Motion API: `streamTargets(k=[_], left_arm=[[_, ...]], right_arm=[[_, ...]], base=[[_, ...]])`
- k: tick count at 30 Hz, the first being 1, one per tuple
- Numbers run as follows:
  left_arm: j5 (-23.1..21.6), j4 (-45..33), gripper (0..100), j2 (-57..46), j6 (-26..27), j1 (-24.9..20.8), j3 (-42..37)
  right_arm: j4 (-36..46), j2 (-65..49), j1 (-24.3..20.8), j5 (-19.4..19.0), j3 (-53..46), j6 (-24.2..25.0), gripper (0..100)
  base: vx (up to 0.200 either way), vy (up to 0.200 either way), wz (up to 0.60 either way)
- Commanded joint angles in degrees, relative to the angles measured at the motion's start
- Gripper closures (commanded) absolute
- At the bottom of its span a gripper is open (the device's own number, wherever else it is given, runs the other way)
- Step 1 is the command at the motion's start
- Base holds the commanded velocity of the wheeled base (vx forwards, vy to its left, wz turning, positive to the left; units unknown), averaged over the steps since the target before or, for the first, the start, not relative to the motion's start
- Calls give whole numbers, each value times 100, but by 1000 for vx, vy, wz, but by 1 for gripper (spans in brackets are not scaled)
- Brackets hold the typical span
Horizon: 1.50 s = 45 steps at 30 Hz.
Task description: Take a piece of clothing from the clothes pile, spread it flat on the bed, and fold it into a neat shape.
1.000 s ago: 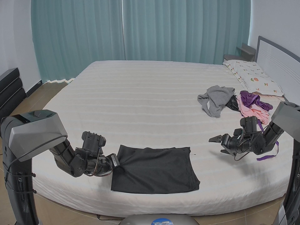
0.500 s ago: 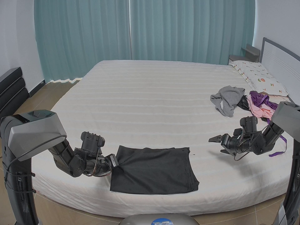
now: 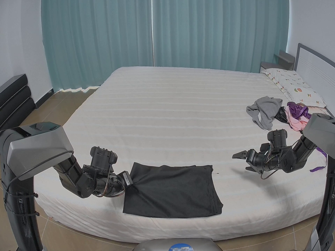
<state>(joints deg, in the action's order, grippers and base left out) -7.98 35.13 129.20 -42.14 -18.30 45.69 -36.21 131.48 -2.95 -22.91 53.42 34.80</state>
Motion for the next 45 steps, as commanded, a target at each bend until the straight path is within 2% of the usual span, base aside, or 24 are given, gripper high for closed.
streamTargets(k=[1,2,19,25,31,36,38,45], left_arm=[[-1,2,100,-44,-22,-33,-16],[-1,2,0,-44,-22,-33,-16],[-98,-156,0,-193,-374,-42,36],[-116,-147,0,-219,-497,-33,54],[-124,-147,0,-255,-514,28,72],[-98,-42,0,-483,-1147,54,107],[-54,2,0,-756,-1560,90,151],[166,-77,0,-2355,-1560,221,-236]], right_arm=[[0,1,5,-3,2,0,0],[0,1,-4,-3,2,0,0],[8,-43,-4,-12,11,44,0],[0,-69,-215,-12,-104,141,0],[0,-96,-241,-12,-68,149,0],[-18,-52,-241,260,134,132,0],[-18,-210,-250,322,46,141,0],[-9,-1906,-250,427,-1009,97,0]], base=[[0,0,0],[0,0,0],[0,0,0],[0,0,0],[0,0,0],[0,0,0],[0,0,0],[0,0,0]])
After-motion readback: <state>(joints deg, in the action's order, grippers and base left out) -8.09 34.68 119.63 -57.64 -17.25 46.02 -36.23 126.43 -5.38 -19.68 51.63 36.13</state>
